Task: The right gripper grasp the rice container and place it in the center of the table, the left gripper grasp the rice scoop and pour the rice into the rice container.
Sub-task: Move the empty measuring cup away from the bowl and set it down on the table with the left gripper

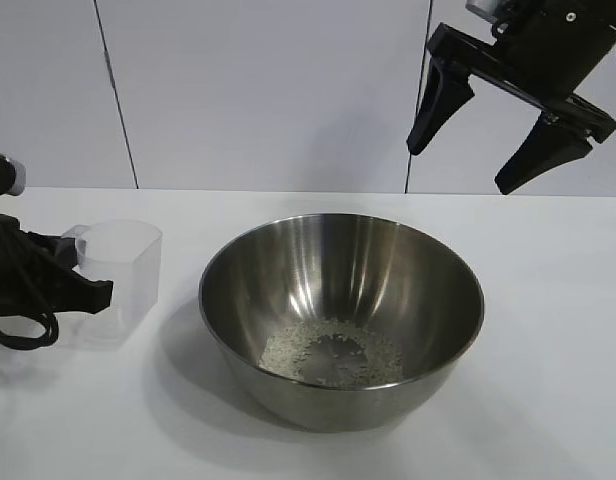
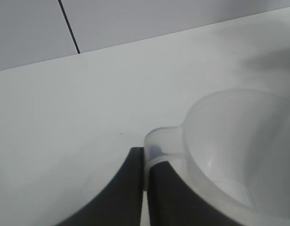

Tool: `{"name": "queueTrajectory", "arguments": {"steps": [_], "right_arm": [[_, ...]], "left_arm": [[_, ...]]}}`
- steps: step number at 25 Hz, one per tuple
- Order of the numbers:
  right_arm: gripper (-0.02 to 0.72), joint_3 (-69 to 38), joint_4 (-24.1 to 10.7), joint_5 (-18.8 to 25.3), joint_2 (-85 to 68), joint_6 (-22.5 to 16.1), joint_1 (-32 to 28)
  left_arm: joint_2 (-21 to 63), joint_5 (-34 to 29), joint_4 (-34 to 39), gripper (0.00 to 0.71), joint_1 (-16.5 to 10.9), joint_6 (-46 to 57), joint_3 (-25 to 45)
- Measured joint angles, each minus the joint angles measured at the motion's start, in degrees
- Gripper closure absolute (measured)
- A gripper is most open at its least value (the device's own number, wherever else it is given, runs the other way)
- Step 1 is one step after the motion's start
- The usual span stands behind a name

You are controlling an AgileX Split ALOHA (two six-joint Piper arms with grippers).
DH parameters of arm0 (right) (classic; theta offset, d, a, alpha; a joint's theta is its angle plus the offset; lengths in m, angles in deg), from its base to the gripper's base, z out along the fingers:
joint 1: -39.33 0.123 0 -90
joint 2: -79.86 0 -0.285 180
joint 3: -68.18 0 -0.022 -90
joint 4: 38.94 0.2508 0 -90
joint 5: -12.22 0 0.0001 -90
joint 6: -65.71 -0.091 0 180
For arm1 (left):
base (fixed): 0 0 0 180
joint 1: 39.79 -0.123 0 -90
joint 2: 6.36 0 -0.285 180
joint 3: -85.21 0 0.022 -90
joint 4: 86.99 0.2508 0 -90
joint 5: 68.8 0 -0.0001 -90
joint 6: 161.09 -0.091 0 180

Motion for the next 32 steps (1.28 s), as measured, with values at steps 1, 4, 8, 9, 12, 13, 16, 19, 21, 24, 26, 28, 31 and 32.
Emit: {"name": "queueTrajectory", "arguments": {"steps": [1,4,8,9,12,13,16,19,21,24,26,28,31,32], "right_arm": [[0.064,0.0,0.1,0.0,0.0,0.0,0.0],[0.064,0.0,0.1,0.0,0.0,0.0,0.0],[0.064,0.0,0.1,0.0,0.0,0.0,0.0],[0.064,0.0,0.1,0.0,0.0,0.0,0.0],[0.064,0.0,0.1,0.1,0.0,0.0,0.0],[0.064,0.0,0.1,0.1,0.0,0.0,0.0],[0.064,0.0,0.1,0.3,0.0,0.0,0.0],[0.064,0.0,0.1,0.4,0.0,0.0,0.0],[0.064,0.0,0.1,0.4,0.0,0.0,0.0],[0.064,0.0,0.1,0.4,0.0,0.0,0.0],[0.064,0.0,0.1,0.4,0.0,0.0,0.0],[0.064,0.0,0.1,0.4,0.0,0.0,0.0],[0.064,0.0,0.1,0.4,0.0,0.0,0.0],[0.064,0.0,0.1,0.4,0.0,0.0,0.0]], "left_arm": [[-0.4,0.0,0.0,0.701,0.0,-0.1,-0.5],[-0.8,-0.1,0.0,0.701,0.0,-0.1,-1.9],[-0.8,0.0,0.0,0.701,0.0,-0.2,-3.2],[-0.8,0.0,0.0,0.701,0.0,-0.2,-3.3],[-2.2,0.4,0.0,0.701,-0.5,0.0,-3.3],[-2.9,0.4,0.1,0.701,-0.7,0.2,-3.3],[-4.0,0.4,-0.1,0.701,-1.0,0.6,-3.3],[-4.0,0.5,-0.1,0.701,-1.0,0.6,-3.3],[-4.0,0.5,-0.1,0.701,-1.0,0.6,-3.3],[-4.0,0.5,-0.1,0.701,-1.0,0.6,-3.3],[-4.0,0.5,-0.1,0.700,-1.0,0.7,-3.3],[-4.0,0.5,-0.1,0.690,-1.0,0.7,-3.3],[-4.0,0.6,-0.1,0.645,-1.0,0.7,-2.6],[-4.0,0.6,-0.1,0.620,-1.0,0.7,-2.3]]}}
